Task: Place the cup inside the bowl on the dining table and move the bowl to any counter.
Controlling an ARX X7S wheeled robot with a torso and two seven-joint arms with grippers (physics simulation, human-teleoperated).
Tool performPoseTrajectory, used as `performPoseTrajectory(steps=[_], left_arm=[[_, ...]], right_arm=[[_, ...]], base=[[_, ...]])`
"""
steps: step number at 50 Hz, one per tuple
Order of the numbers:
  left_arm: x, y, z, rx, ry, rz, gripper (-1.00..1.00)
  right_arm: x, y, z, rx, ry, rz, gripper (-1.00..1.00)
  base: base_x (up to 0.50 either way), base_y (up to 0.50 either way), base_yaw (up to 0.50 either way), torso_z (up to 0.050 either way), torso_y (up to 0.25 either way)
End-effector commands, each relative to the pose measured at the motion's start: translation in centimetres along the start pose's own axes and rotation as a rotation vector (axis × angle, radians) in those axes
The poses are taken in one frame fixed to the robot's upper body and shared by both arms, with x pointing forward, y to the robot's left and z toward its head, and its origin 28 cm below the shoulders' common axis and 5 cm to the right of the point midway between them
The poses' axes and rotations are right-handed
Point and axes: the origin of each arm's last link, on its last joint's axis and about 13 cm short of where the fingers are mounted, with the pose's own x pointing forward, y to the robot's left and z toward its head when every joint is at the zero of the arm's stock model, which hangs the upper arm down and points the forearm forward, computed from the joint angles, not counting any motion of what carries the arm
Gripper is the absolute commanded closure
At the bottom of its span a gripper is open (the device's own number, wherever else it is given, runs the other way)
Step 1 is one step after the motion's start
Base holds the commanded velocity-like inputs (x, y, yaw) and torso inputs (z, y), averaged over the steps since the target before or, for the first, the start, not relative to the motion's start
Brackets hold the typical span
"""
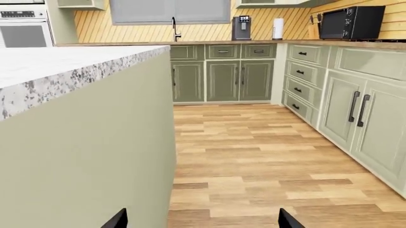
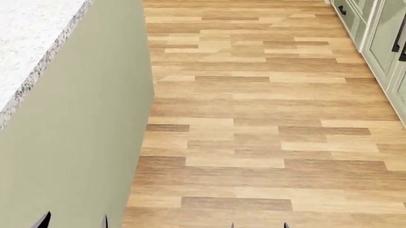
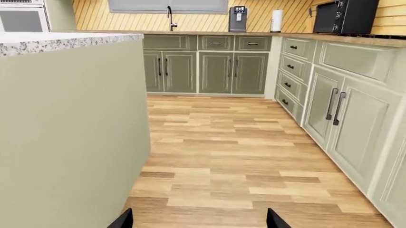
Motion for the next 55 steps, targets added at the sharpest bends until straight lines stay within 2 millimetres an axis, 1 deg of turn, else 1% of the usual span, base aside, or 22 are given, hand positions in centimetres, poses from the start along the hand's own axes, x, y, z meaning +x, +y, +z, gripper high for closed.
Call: performPoseTrajectory(steps=[1, 18, 24, 36, 46, 48, 55], left_arm=[[-0.05, 0.07, -0.05, 0.000, 0.002, 0.001, -1.00], [0.16, -0.24, 0.06, 0.004, -0.002, -0.001, -1.00], [-0.08, 0.09, 0.00, 0.002, -0.002, -0.001, -1.00], [-0.07, 0.05, 0.00, 0.003, -0.002, -0.001, -1.00], [-0.06, 0.01, 0.00, 0.005, -0.001, -0.002, -1.00], [-0.07, -0.01, 0.02, 0.005, -0.002, -0.001, -1.00], [-0.06, 0.02, -0.02, 0.009, 0.000, -0.002, -1.00]], right_arm=[[0.03, 0.01, -0.04, -0.002, 0.003, 0.001, -1.00], [0.04, 0.00, -0.03, -0.006, 0.005, 0.000, -1.00], [0.07, -0.01, -0.08, 0.000, 0.017, 0.001, -1.00], [0.05, 0.02, -0.08, 0.005, 0.019, 0.006, -1.00], [0.07, 0.04, -0.13, -0.003, 0.024, 0.007, -1.00], [0.01, 0.12, -0.12, -0.027, 0.020, 0.014, -1.00], [0.02, 0.21, -0.19, -0.077, 0.022, 0.024, -1.00]], base=[[-0.50, 0.00, 0.00, 0.000, 0.000], [-0.50, 0.00, 0.00, 0.000, 0.000], [-0.50, 0.00, 0.00, 0.000, 0.000], [-0.50, 0.00, 0.00, 0.000, 0.000], [-0.50, 0.00, 0.00, 0.000, 0.000], [-0.50, 0.00, 0.00, 0.000, 0.000], [-0.14, 0.29, 0.00, 0.000, 0.000]])
